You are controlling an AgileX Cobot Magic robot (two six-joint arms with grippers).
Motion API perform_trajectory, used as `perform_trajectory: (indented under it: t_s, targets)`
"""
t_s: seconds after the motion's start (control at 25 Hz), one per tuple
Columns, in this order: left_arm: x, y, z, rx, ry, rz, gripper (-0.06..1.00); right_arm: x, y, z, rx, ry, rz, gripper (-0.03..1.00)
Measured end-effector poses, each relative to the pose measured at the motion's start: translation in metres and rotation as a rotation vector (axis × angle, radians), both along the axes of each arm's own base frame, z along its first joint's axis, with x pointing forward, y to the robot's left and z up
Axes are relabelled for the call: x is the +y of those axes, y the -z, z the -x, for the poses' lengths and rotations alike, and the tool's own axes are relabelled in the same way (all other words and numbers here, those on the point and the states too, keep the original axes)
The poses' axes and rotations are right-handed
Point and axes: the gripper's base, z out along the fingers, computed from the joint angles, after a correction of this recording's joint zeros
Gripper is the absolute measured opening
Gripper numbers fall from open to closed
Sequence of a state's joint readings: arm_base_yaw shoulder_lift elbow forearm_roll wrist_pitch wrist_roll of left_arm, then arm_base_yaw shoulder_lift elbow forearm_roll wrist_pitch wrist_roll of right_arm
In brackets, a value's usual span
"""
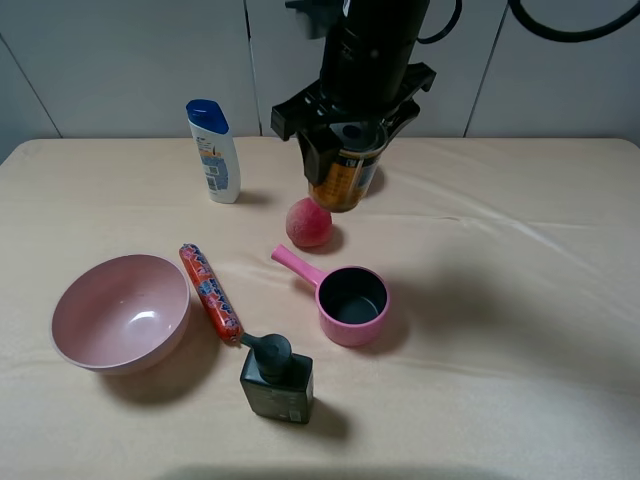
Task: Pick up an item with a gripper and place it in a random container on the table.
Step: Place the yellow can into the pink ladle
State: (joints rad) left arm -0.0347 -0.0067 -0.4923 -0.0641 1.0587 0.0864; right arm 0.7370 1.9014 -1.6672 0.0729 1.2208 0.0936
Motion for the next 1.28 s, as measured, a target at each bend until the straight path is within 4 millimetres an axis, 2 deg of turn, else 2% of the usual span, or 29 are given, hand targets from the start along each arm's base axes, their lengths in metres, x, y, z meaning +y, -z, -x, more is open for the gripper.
perform_trajectory:
  t_s: [0.2,0.88,1.28]
  targets:
    - [0.0,0.0,0.0,0.0,0.0,0.0,1.0,-0.004,0.021,0.008,0.079,0.005,0.034,0.51]
    - [0.0,0.0,0.0,0.0,0.0,0.0,1.0,-0.016,0.067,0.029,0.233,0.07,0.079,0.51]
    - [0.0,0.0,0.0,0.0,0.0,0.0,1.0,-0.013,0.071,0.026,0.193,0.085,0.036,0.51]
